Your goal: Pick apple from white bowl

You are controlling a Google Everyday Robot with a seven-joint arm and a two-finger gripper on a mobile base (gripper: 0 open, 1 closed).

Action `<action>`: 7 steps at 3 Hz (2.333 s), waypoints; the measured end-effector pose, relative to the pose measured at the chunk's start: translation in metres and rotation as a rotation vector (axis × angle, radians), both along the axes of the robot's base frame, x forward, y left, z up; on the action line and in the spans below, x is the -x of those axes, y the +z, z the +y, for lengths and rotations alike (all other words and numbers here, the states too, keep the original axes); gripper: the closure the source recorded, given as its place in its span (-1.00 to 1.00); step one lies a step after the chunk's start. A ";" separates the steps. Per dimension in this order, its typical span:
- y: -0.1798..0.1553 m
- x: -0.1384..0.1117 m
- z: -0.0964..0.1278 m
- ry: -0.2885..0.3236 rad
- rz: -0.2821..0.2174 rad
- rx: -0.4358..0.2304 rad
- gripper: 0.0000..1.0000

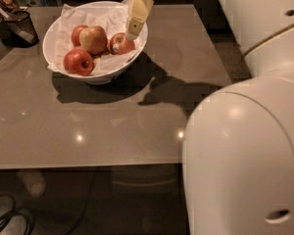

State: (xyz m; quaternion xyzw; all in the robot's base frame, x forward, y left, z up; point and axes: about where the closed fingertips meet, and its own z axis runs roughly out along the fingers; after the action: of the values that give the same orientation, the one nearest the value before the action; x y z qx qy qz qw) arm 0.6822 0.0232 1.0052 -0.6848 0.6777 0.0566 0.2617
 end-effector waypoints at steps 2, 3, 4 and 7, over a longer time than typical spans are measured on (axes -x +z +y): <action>-0.015 -0.018 0.016 -0.010 0.042 -0.005 -0.26; -0.021 -0.024 0.020 -0.022 0.053 0.000 -0.40; -0.029 -0.029 0.024 -0.037 0.069 0.026 -0.38; -0.055 -0.033 0.029 -0.062 0.116 0.105 -0.40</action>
Offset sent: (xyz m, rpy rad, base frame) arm 0.0217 0.0075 -0.0138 -0.0432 0.1119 -0.0155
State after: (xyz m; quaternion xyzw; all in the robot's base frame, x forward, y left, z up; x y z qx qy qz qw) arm 0.7154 0.0525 0.9500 -0.6720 0.7145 0.0524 0.1875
